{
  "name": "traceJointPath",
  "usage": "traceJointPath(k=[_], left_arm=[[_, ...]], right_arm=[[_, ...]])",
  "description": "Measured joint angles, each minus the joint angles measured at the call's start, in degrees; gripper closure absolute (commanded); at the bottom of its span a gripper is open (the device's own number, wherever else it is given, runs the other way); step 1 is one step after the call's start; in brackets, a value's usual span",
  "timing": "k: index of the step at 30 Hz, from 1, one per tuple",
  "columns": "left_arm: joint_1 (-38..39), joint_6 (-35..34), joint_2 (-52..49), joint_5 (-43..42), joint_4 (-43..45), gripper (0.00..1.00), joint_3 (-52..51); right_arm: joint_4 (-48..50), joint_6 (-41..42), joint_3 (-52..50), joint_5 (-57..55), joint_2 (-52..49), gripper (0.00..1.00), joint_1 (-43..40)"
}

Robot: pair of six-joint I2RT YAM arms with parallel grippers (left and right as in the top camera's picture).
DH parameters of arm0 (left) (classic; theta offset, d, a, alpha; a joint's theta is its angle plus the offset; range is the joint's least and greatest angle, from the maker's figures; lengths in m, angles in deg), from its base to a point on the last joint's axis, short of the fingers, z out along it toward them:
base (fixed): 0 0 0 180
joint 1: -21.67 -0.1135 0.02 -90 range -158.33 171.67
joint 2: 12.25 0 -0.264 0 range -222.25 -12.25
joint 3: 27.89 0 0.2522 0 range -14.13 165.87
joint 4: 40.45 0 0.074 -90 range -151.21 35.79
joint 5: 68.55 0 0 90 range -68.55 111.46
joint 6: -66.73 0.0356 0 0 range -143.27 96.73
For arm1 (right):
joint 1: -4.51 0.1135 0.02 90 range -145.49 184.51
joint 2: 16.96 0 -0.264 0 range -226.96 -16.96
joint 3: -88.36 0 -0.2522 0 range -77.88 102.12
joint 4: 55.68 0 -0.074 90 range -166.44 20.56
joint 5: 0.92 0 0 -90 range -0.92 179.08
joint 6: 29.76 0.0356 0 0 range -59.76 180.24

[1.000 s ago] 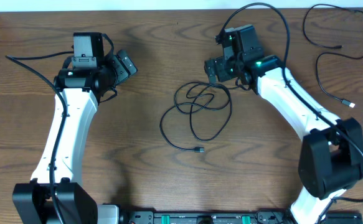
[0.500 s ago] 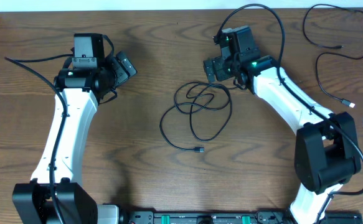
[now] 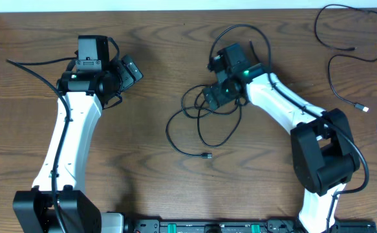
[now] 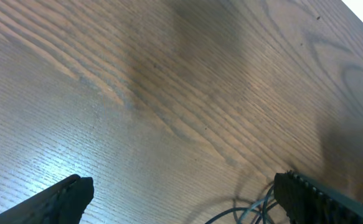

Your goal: Untangle cables

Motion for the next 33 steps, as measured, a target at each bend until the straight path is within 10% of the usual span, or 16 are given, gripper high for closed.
traceJointPath(k=[11,12,16,18,33], left_arm=[[0.02,-0.11,0.00,0.00,-0.74,0.01,0.00],[0.02,-0.15,0.00,-0.02,-0.90,0.01,0.00],[0.02,-0.17,0.00,0.00,-1.11,0.01,0.00],[0.02,-0.15,0.00,0.00,-1.11,0.01,0.00],[0.02,-0.17,0.00,-0.02,-1.11,0.01,0.00]], right_arm=[[-3.39,-0.02,0.00,-4.46,-3.50,0.01,0.11],[-3.32,-0.02,0.00,-4.61,-3.76,0.06,-0.11],[-2.84,-0.17,0.15,-6.01,-4.90,0.86,-1.92],[-2.05,-0.17,0.22,-6.97,-5.03,0.99,-2.80],[11.65,-0.31,4.74,-12.83,-6.64,0.99,-19.80]])
